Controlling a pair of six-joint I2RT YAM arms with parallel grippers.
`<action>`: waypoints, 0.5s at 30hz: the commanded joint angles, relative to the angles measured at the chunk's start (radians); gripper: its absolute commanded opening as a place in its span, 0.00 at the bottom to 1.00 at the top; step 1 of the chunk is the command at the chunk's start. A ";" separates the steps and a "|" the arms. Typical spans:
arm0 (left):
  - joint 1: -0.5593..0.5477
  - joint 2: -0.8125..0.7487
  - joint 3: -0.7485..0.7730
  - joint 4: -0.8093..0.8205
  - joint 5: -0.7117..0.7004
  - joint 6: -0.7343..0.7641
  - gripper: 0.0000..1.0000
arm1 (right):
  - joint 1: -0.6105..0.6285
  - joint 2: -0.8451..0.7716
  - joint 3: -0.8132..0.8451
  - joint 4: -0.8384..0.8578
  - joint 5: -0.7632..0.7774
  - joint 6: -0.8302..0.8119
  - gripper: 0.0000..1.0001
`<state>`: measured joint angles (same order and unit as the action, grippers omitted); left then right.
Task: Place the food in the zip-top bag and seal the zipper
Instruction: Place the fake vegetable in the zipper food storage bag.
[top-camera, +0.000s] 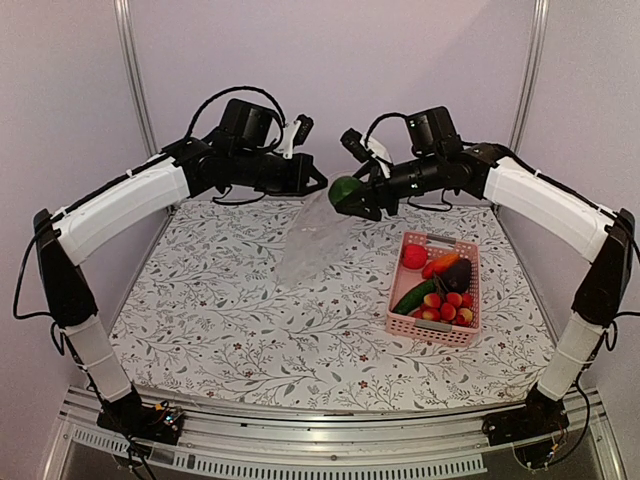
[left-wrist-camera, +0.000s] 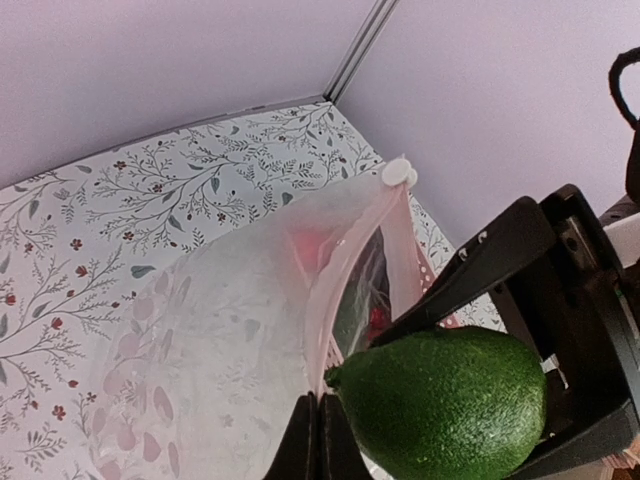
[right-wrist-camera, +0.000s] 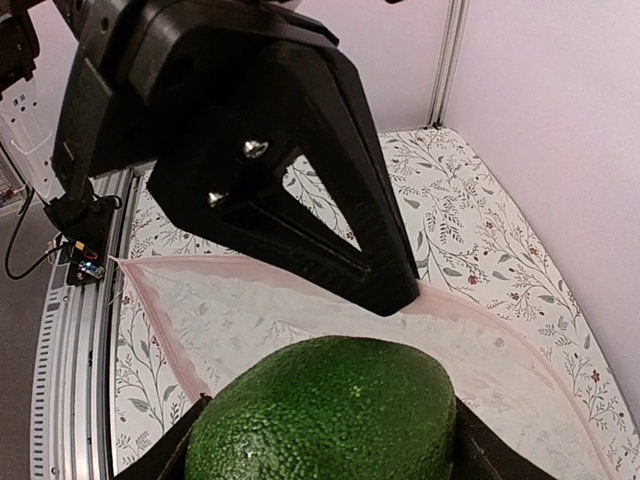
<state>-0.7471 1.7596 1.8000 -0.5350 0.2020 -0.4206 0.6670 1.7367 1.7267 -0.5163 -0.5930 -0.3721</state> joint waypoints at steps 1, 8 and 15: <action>-0.009 -0.036 -0.016 0.034 -0.009 -0.009 0.00 | 0.014 0.083 0.084 -0.125 0.062 0.031 0.56; -0.009 -0.032 -0.022 0.035 -0.014 -0.009 0.00 | 0.028 0.141 0.140 -0.191 0.156 0.056 0.69; -0.008 -0.034 -0.040 0.029 -0.051 0.009 0.00 | 0.030 0.147 0.221 -0.283 0.084 0.040 0.99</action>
<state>-0.7471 1.7596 1.7809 -0.5133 0.1768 -0.4229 0.6899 1.9003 1.9087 -0.7425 -0.4614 -0.3317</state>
